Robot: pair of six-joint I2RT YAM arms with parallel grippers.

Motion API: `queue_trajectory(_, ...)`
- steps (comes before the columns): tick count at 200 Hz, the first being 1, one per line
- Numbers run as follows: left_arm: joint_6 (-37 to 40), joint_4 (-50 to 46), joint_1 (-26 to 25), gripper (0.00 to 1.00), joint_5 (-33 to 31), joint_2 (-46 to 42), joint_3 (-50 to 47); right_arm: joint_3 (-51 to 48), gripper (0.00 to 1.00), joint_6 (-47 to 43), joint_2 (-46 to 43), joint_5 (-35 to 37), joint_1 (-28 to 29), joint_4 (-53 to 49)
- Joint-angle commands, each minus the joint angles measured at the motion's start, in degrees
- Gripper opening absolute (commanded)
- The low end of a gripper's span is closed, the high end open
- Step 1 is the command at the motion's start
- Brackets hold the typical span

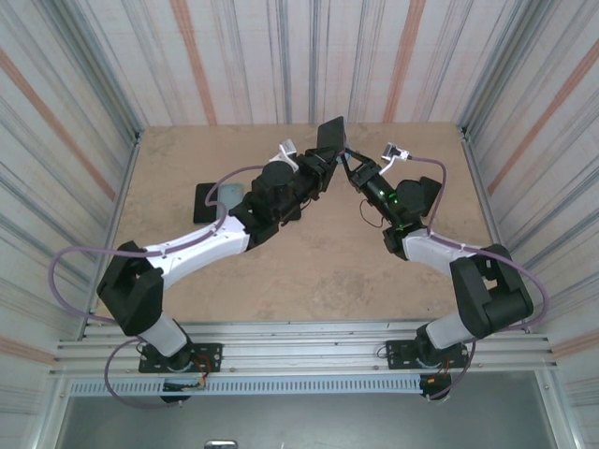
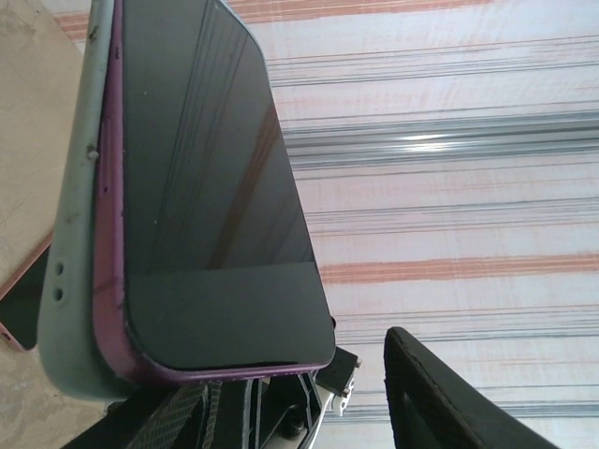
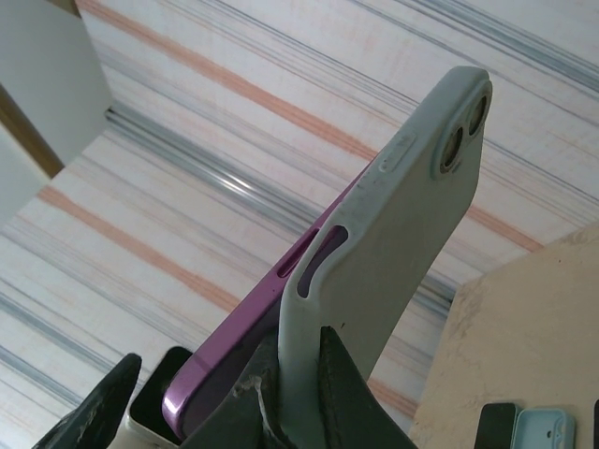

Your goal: Take the phone out of the phone case

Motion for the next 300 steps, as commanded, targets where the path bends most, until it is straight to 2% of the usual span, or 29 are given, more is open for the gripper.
queue_trajectory(1, 0.2, 2.1, 0.9, 0.5, -3.0, 0.7, 2.9, -0.1, 0.0, 0.7, 0.3, -0.6, 0.9, 8.6)
queue_trajectory(80, 0.2, 3.5, 1.7, 0.44, -5.1, 0.5, 1.5, -0.8, 0.0, 0.3, 0.9, -0.4, 0.9, 11.2)
queue_trajectory(150, -1.5, 6.6, 1.9, 0.36, -2.6, 1.8, 2.0, -0.9, 0.0, -1.8, 0.6, -1.4, 1.0, 11.2)
queue_trajectory(205, -2.3, 7.1, 1.1, 0.38, -0.7, 1.5, 2.1, -0.9, 0.0, -2.8, 0.3, -1.8, 0.9, 11.2)
queue_trajectory(241, -3.4, 8.6, 1.1, 0.38, -0.8, 1.8, 0.9, -0.6, 0.0, -7.9, -0.8, -3.0, 0.9, 11.2)
queue_trajectory(262, -3.9, 8.9, 1.1, 0.34, -0.8, 2.1, 0.9, -0.9, 0.0, -9.4, -1.6, -3.3, 0.9, 11.2)
queue_trajectory(287, -4.0, 10.3, 1.1, 0.24, -0.9, 2.4, 0.9, -0.6, 0.0, -10.3, -2.0, -4.2, 0.9, 11.2)
queue_trajectory(300, -4.1, 10.6, 1.1, 0.22, -0.5, 2.6, 1.1, -0.6, 0.0, -10.5, -1.9, -4.4, 0.9, 11.2)
